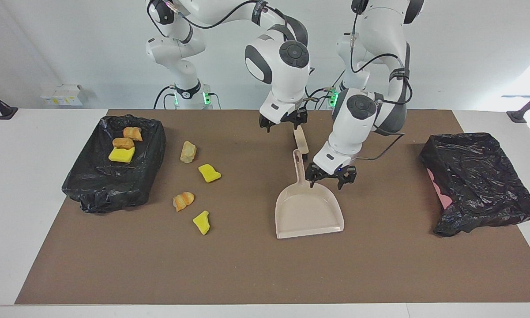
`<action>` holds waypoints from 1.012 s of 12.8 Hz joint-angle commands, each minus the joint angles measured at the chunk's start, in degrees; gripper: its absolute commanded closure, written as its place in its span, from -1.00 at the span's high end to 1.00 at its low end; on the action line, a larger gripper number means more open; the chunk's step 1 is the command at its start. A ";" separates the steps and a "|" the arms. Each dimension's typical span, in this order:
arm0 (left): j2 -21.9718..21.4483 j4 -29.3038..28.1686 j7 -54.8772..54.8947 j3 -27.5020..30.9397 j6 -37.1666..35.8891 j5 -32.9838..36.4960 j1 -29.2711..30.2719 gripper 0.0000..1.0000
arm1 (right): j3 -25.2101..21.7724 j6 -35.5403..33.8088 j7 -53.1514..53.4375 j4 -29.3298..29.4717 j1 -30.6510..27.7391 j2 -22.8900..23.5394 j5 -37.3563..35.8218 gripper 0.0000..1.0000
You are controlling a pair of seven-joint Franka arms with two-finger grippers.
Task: Sweep and dump trash in bin
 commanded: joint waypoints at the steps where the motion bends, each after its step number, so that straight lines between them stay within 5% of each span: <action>1: 1.19 -0.88 -4.24 1.16 0.60 0.10 -4.09 1.00 | -0.08 11.30 -0.11 -20.91 0.91 -12.30 5.26 1.00; 10: 2.52 0.17 -8.74 1.08 -6.69 1.51 -5.94 0.97 | -0.17 31.96 10.35 -37.38 14.44 -13.74 9.05 1.00; 13: 2.17 0.17 -8.83 0.90 -7.93 0.89 -6.03 0.95 | -0.17 32.33 10.44 -37.49 14.63 -13.74 8.97 1.00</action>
